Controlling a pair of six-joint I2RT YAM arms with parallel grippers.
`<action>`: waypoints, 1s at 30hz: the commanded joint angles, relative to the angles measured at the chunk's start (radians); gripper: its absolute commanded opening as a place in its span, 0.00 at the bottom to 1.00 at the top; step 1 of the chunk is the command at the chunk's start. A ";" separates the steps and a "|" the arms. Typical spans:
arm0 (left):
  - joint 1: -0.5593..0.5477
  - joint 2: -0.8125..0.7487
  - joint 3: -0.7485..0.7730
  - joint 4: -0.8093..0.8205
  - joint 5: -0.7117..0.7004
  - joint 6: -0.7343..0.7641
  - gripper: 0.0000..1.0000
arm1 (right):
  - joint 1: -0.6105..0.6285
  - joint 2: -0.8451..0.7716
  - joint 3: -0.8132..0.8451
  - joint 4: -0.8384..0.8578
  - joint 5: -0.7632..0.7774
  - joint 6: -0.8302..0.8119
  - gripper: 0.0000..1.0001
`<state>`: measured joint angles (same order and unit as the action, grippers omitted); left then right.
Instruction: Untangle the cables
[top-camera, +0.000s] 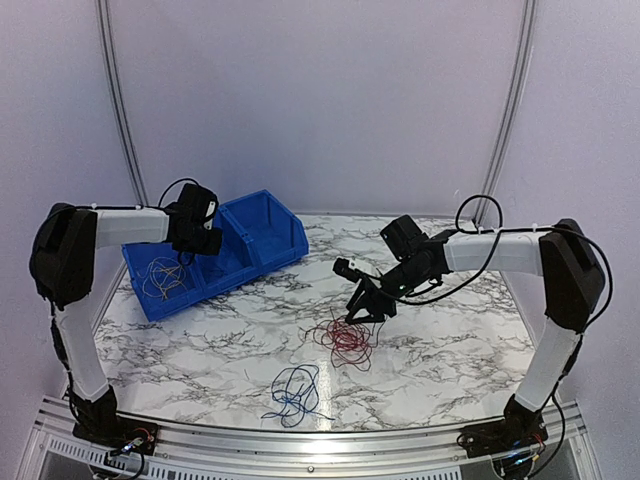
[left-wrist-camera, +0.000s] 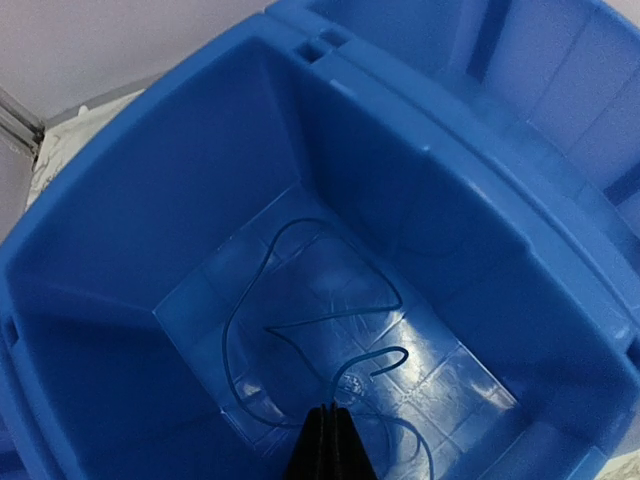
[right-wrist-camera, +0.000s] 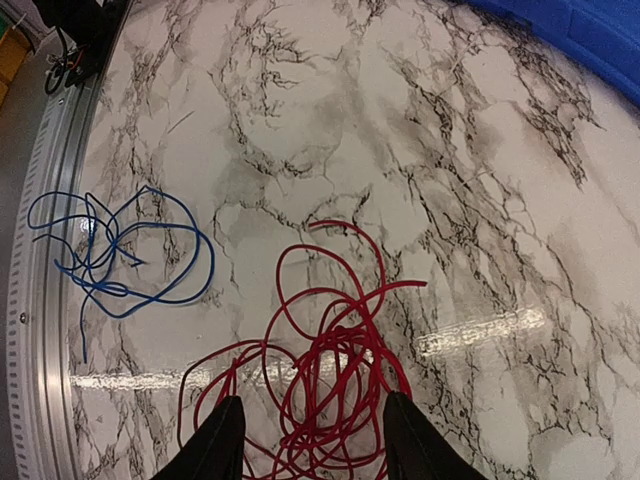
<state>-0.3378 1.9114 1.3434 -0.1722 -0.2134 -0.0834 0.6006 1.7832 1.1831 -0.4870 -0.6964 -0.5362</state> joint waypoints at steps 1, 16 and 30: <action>0.020 0.035 0.082 -0.080 0.005 -0.038 0.13 | -0.007 0.018 0.036 -0.010 0.012 -0.016 0.48; 0.020 -0.290 -0.008 -0.095 0.095 -0.018 0.99 | -0.006 0.002 0.041 -0.022 0.012 -0.027 0.48; -0.350 -0.636 -0.292 0.114 -0.043 0.064 0.99 | -0.003 -0.087 0.021 -0.016 0.020 -0.071 0.50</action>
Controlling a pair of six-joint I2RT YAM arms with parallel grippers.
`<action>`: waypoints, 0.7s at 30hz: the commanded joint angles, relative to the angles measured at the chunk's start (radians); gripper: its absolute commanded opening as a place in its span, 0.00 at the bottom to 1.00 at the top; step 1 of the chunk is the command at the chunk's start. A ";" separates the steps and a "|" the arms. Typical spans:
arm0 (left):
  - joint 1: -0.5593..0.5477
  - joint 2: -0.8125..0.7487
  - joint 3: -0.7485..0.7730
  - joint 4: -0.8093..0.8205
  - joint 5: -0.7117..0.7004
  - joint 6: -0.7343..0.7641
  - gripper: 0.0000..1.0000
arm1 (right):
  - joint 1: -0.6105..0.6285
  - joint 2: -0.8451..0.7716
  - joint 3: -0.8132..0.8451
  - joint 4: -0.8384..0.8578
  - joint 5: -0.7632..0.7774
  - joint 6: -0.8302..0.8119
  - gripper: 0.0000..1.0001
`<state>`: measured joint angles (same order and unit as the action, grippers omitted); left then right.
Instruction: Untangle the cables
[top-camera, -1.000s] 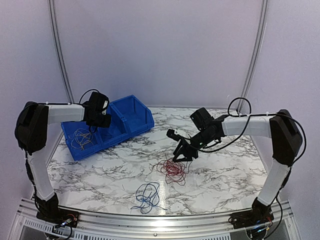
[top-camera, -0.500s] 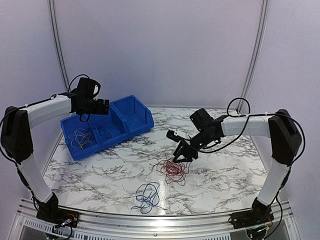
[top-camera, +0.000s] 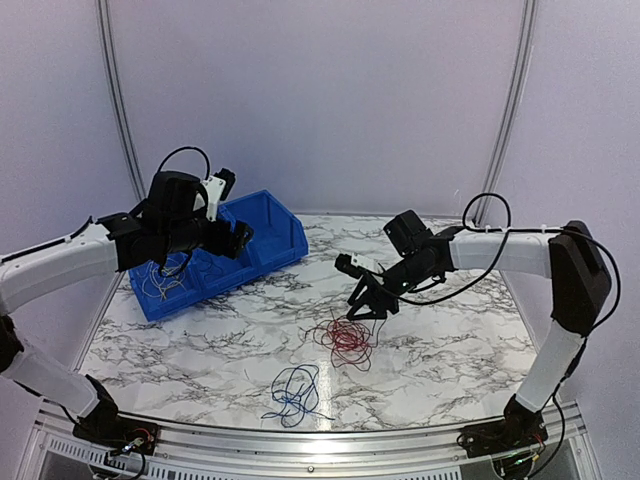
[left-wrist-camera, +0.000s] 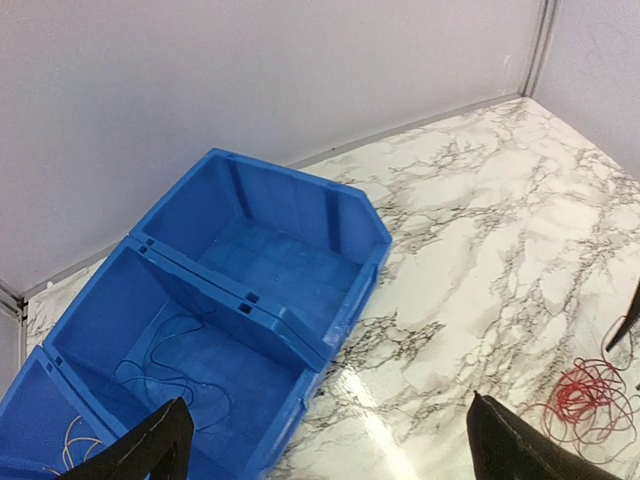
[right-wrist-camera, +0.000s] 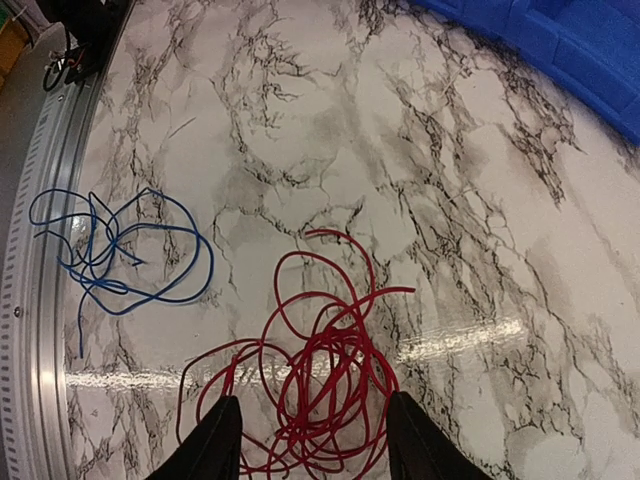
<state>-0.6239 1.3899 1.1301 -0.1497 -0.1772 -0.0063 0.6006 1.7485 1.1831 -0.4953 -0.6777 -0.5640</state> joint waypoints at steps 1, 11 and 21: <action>-0.087 -0.137 -0.103 0.103 -0.125 -0.052 0.99 | -0.001 -0.061 0.018 -0.011 -0.005 -0.056 0.54; -0.104 -0.075 -0.239 0.084 -0.470 -0.092 0.99 | 0.217 -0.163 -0.082 0.022 0.060 -0.242 0.60; -0.097 -0.195 -0.307 0.124 -0.193 -0.052 0.89 | 0.412 0.016 -0.054 0.051 0.322 -0.264 0.60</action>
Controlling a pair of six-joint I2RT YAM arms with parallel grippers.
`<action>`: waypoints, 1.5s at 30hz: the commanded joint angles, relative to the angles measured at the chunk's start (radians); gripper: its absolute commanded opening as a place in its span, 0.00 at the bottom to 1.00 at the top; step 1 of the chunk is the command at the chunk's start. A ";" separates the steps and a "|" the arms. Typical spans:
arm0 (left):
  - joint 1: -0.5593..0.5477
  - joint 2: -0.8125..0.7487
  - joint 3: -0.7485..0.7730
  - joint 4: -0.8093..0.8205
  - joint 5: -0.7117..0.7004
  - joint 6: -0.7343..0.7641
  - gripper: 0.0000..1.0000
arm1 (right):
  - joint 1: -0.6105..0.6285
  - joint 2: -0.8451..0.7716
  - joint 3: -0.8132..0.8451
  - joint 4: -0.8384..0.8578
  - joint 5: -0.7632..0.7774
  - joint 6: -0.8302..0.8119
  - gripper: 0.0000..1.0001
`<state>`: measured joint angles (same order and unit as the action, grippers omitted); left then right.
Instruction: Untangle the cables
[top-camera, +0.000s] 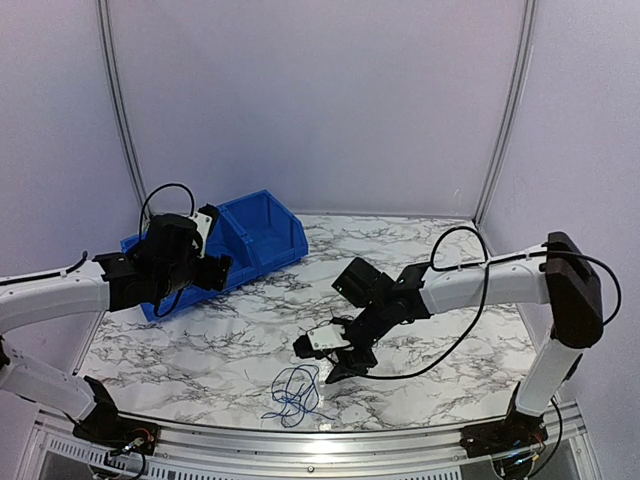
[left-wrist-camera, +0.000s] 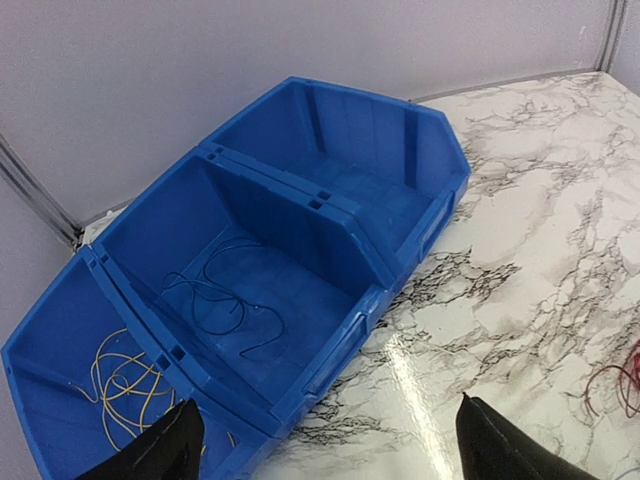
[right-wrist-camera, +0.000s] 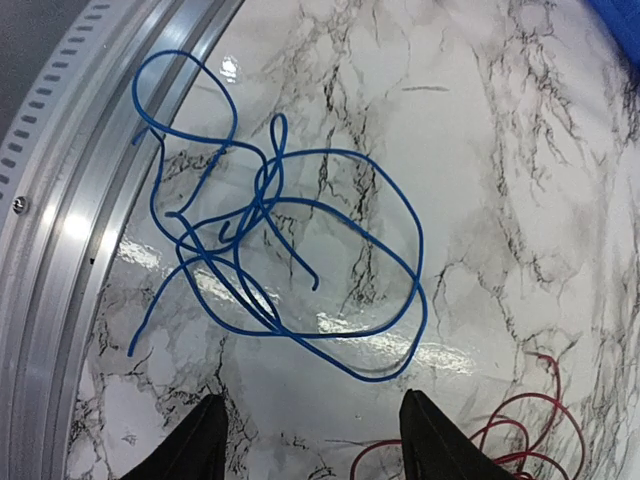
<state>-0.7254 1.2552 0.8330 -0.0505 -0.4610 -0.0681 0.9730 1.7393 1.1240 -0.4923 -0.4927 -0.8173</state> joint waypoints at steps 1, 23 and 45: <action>0.004 -0.064 -0.010 0.021 0.104 0.011 0.89 | 0.047 0.040 0.010 0.053 0.150 -0.003 0.61; 0.003 -0.052 -0.013 0.084 0.228 -0.025 0.86 | 0.073 0.066 0.038 0.065 0.099 0.025 0.07; -0.346 0.404 -0.162 0.816 0.467 -0.315 0.77 | -0.123 -0.193 0.397 -0.198 -0.133 0.224 0.00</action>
<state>-1.0428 1.5021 0.5701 0.6098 -0.0021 -0.3202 0.8551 1.5635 1.4193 -0.6151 -0.5884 -0.6399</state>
